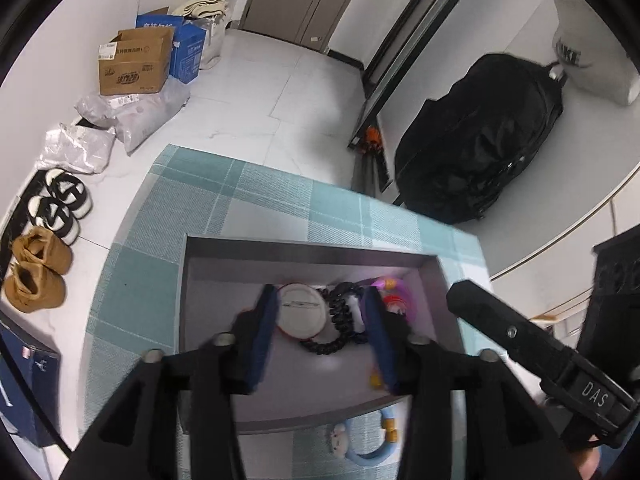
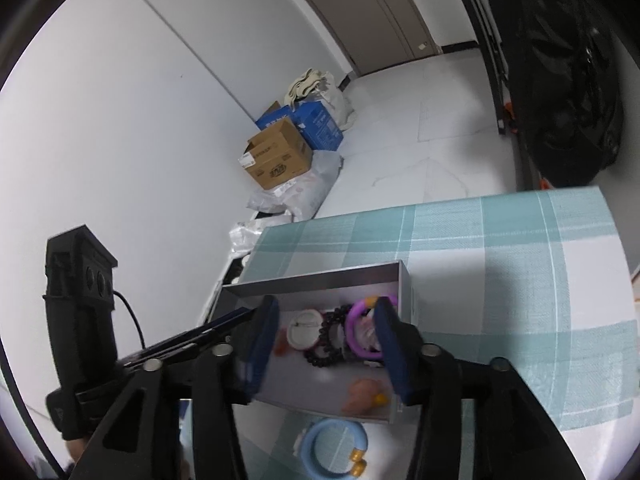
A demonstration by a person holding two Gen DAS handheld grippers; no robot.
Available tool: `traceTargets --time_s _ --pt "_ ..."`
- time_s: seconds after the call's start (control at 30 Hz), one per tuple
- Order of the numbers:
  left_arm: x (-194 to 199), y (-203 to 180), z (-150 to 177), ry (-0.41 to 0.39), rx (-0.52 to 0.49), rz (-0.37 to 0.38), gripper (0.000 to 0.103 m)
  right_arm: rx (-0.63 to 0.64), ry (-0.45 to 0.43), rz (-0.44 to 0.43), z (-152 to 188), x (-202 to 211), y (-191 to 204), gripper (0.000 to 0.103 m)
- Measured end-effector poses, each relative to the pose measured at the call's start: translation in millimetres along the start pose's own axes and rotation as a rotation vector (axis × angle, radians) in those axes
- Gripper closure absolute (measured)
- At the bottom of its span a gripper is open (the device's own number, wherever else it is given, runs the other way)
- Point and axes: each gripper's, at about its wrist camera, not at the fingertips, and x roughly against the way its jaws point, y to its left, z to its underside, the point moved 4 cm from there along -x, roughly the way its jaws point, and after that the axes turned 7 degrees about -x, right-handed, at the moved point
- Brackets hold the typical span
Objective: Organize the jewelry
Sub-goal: 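Carry the pacifier into the silver box and open the left gripper, then move the left gripper to the blue ring teether and close on it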
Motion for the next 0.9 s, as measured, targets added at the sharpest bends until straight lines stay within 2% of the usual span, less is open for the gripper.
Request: traceTargets --time_s 0.1,0.2,0.4,0.9 --pt "3.1 1.7 0.6 -0.004 0.040 0.027 0.054 0.000 -0.006 0.004 0.7 4.6 -3.1 0.052" --pt "6.1 0.9 0.5 -0.010 0.038 0.014 0.053 0.006 -0.034 0.015 -0.5 13.7 -5.6 0.051" --pt "8.9 -1.5 6.2 0.003 0.013 -0.023 0.053 0.017 -0.068 0.021 2.1 29.6 -5.5 0.040" --pt "24.0 -24.6 19.5 0.008 -0.114 -0.011 0.052 0.094 -0.101 0.069 13.7 44.5 -3.6 0.024"
